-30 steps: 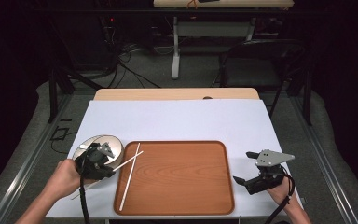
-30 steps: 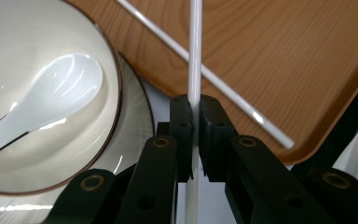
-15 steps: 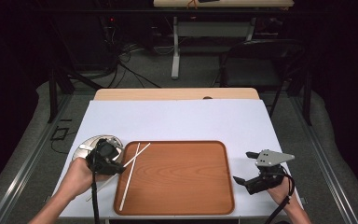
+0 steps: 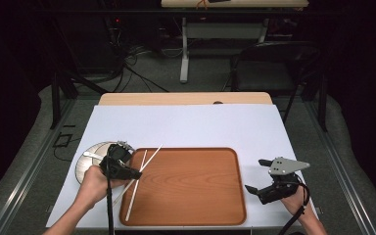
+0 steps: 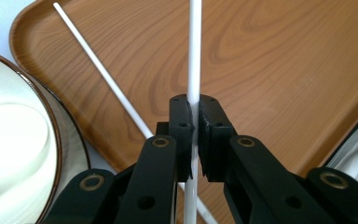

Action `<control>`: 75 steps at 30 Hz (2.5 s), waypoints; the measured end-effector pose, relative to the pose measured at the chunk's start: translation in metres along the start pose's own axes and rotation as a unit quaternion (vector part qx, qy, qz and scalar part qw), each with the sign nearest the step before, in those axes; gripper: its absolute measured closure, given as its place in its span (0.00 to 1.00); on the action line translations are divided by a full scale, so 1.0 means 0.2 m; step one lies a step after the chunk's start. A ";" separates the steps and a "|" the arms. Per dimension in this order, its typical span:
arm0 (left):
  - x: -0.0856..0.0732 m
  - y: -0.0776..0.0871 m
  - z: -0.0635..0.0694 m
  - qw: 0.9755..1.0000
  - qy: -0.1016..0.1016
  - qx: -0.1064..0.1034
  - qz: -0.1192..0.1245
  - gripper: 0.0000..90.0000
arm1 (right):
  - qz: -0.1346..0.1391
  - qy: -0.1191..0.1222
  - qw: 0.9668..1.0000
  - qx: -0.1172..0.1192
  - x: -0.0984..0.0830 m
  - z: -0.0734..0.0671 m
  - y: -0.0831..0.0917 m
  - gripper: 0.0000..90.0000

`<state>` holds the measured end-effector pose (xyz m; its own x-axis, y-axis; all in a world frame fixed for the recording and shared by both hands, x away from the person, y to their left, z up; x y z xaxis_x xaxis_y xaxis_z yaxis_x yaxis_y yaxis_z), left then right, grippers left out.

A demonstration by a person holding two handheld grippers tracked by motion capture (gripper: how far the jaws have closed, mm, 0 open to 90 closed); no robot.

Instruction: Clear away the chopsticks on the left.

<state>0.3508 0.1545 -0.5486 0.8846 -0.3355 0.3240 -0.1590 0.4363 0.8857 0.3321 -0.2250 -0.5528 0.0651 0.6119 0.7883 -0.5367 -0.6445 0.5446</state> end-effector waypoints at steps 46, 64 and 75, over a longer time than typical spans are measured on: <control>-0.02 -0.21 -0.13 0.993 0.054 0.086 0.059 0.89 | -0.001 0.001 1.000 0.001 0.00 0.00 0.00 0.03; -0.08 -0.25 -0.17 0.991 0.048 0.119 0.049 0.85 | 0.000 0.000 1.000 0.002 0.00 0.00 0.00 0.03; -0.10 -0.24 -0.17 0.990 0.048 0.117 0.059 0.78 | 0.001 0.000 1.000 0.002 0.00 -0.01 0.00 0.03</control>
<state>0.3548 0.1693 -0.6084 0.8897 -0.2082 0.4063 -0.3507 0.2584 0.9002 0.3313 -0.2241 -0.5526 0.0647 0.6103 0.7895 -0.5334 -0.6475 0.5442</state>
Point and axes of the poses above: each handheld gripper's, and its own axes: y roughly backward along the jaws, x roughly out of its top, z roughly to its right, the point moved 9 cm from there along -y, roughly forward along the jaws, and after that the axes turned 15 degrees about y, right-handed, at the moved point
